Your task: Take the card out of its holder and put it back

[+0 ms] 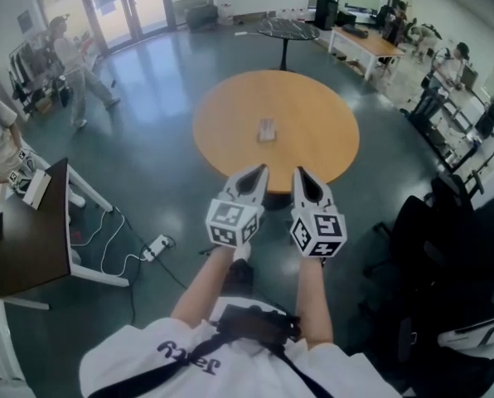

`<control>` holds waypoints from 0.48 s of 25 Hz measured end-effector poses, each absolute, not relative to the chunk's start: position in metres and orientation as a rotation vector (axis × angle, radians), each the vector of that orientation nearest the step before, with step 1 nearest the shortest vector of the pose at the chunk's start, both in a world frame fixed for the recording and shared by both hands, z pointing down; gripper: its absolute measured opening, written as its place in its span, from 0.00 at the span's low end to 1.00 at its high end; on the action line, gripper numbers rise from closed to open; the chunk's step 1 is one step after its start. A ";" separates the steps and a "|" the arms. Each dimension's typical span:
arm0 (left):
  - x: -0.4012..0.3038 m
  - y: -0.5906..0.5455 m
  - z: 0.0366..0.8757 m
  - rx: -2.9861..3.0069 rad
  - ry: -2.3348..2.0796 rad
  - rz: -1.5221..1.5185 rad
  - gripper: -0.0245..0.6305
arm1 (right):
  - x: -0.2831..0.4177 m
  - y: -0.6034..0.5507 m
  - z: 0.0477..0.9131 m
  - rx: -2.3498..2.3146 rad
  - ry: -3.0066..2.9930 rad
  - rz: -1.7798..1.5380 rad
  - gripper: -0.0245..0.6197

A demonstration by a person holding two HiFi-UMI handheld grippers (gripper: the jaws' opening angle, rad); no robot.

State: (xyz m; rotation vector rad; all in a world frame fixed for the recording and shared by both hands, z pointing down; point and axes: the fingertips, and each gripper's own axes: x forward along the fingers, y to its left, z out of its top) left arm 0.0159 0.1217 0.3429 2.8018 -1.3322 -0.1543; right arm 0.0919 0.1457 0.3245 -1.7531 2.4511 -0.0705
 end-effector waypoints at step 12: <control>0.032 -0.033 0.336 2.787 -1.305 -0.210 0.05 | 0.091 -0.007 0.329 -1.755 2.470 -0.068 0.05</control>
